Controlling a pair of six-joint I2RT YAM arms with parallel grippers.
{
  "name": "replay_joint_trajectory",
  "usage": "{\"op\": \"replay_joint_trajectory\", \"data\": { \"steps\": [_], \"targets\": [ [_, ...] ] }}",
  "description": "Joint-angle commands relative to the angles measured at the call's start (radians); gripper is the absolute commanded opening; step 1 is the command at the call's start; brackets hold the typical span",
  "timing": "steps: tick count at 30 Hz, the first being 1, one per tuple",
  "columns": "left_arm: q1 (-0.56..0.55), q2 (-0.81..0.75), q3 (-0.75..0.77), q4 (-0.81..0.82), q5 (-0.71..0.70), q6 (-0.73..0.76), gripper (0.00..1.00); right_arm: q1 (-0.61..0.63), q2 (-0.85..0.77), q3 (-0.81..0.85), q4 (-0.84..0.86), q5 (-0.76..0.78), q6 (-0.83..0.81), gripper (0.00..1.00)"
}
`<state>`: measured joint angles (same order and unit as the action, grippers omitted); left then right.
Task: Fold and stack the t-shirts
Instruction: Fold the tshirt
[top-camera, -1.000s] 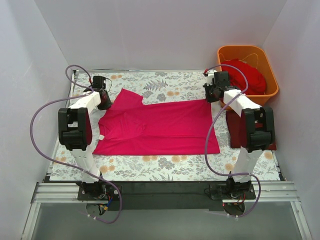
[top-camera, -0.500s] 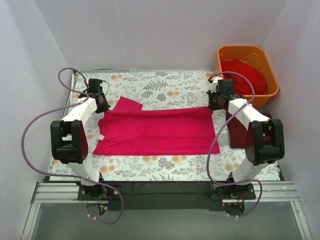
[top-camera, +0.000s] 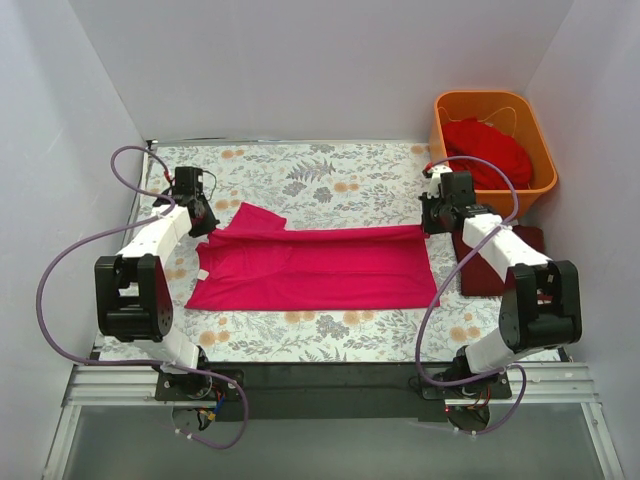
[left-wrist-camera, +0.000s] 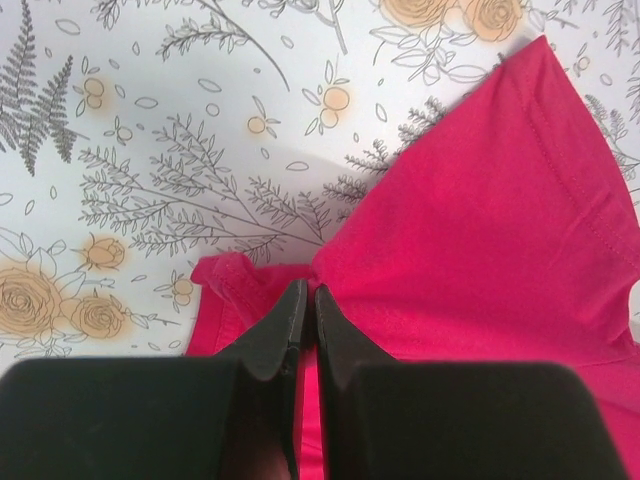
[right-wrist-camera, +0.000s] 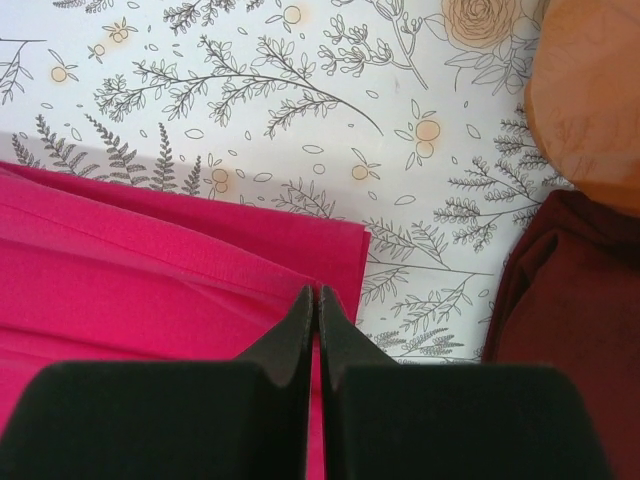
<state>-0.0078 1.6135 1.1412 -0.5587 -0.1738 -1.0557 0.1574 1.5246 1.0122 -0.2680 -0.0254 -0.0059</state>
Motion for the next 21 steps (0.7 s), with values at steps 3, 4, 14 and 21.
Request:
{"op": "replay_joint_trajectory", "data": {
  "steps": [3,4,14,21],
  "targets": [
    [0.006,-0.087,-0.034,-0.027,-0.03,-0.024,0.0,-0.004,-0.075,-0.037,0.027,0.021,0.03,0.01],
    [0.006,-0.096,-0.043,-0.029,-0.029,-0.027,0.0,-0.004,-0.078,-0.049,0.029,0.021,0.033,0.01],
    [0.005,-0.107,-0.138,-0.012,-0.043,-0.064,0.0,-0.005,-0.037,-0.132,0.082,0.116,0.067,0.01],
    [0.006,-0.106,-0.19,0.003,-0.082,-0.089,0.0,-0.013,0.006,-0.146,0.111,0.151,0.076,0.01]
  ]
}}
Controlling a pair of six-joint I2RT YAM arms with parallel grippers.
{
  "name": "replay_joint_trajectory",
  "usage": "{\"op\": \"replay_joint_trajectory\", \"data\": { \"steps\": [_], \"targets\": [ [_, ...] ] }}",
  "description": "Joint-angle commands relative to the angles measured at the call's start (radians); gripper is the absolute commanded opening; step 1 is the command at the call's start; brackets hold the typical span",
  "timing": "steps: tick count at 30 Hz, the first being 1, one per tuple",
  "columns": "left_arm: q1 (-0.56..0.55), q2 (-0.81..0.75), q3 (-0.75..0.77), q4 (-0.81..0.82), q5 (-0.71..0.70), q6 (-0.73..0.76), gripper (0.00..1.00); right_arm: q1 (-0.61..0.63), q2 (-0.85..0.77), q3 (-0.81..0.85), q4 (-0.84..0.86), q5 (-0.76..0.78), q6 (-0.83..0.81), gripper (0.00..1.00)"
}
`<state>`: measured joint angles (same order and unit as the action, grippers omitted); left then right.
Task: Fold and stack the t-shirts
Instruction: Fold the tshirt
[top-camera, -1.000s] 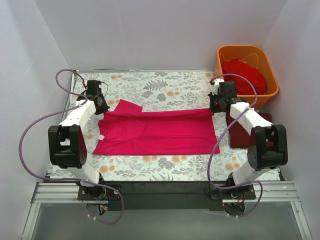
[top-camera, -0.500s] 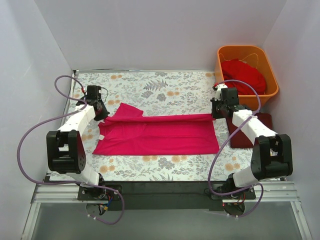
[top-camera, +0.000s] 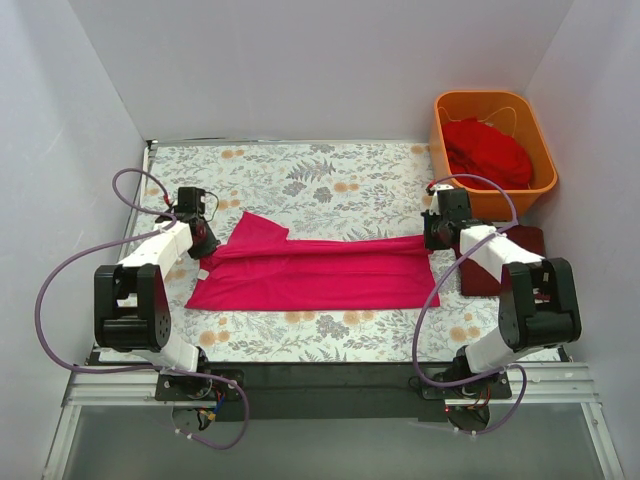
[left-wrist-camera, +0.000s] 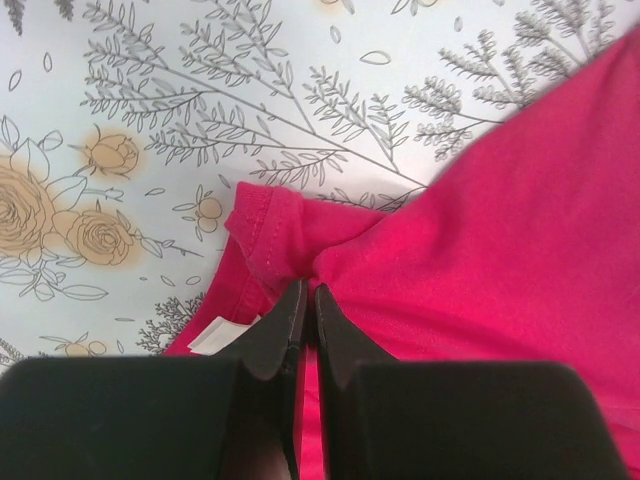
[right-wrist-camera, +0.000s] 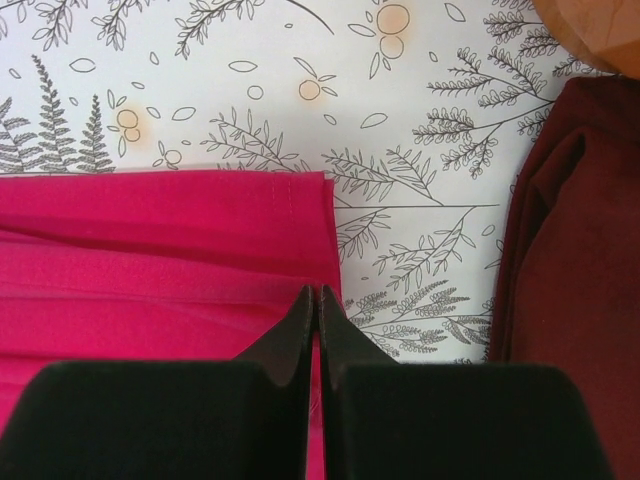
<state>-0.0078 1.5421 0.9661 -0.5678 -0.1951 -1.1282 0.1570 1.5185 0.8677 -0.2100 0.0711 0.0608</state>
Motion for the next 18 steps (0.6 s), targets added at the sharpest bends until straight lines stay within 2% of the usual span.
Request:
{"op": "replay_joint_trajectory", "data": {
  "steps": [1,7,13,18],
  "targets": [
    [0.006,-0.036,-0.02,0.013,-0.07,-0.021,0.0,-0.013,0.019,0.002,0.055,0.053,0.01,0.01],
    [0.005,-0.059,-0.038,0.009,-0.102,-0.039,0.0,-0.013,0.046,0.01,0.064,0.021,0.004,0.01],
    [0.006,-0.056,-0.058,0.014,-0.076,-0.045,0.0,-0.013,0.066,0.004,0.067,-0.004,-0.003,0.02],
    [0.006,-0.066,-0.076,0.026,-0.069,-0.048,0.0,-0.013,0.078,-0.001,0.064,-0.037,-0.007,0.06]
  ]
}}
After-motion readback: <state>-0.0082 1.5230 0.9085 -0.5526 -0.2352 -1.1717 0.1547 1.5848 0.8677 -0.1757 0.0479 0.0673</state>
